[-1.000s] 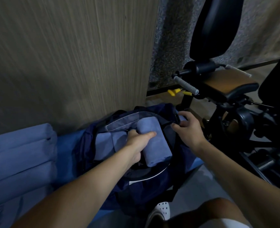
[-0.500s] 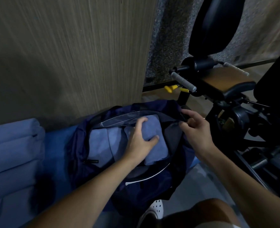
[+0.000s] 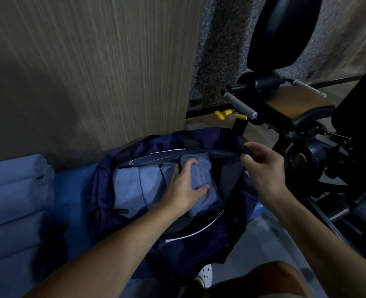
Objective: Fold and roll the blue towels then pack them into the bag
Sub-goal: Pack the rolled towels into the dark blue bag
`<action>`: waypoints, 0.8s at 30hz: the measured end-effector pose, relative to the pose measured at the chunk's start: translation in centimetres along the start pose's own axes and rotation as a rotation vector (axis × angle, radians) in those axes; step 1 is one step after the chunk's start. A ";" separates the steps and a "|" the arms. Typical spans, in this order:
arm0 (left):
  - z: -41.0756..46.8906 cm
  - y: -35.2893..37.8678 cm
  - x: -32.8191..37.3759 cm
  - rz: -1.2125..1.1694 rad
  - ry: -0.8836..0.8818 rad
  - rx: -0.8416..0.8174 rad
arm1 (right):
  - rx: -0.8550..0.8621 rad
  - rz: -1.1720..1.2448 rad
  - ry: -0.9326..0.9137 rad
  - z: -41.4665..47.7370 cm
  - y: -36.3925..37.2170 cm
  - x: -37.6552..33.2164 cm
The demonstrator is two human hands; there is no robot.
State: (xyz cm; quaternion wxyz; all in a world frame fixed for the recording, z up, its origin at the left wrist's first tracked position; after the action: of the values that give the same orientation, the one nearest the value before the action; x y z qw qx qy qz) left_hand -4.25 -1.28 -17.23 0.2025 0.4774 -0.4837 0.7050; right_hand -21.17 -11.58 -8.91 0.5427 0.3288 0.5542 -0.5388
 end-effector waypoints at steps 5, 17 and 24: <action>0.9 0.2 -0.1 0.021 -0.048 -0.060 | 0.010 0.035 0.053 0.4 0.1 0.0; 1.6 0.9 -0.8 0.144 -0.202 -0.343 | 0.069 0.132 0.126 1.9 0.3 -1.5; 2.0 1.6 -2.6 0.005 -0.407 -0.322 | 0.060 0.054 0.044 3.0 1.4 -3.5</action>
State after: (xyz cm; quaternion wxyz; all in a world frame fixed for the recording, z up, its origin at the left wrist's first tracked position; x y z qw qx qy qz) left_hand -3.33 -3.33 -20.11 0.1730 0.5699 -0.6215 0.5090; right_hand -18.44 -13.40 -5.35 0.5345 0.3717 0.5406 -0.5329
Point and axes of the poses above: each hand's wrist, its own z-axis towards the middle knuckle, its own y-axis out of the palm, x = y × z, the point moved 7 cm from there along z, towards the middle knuckle, and after that the axes turned 5 degrees about -z, right-handed, at the moved point
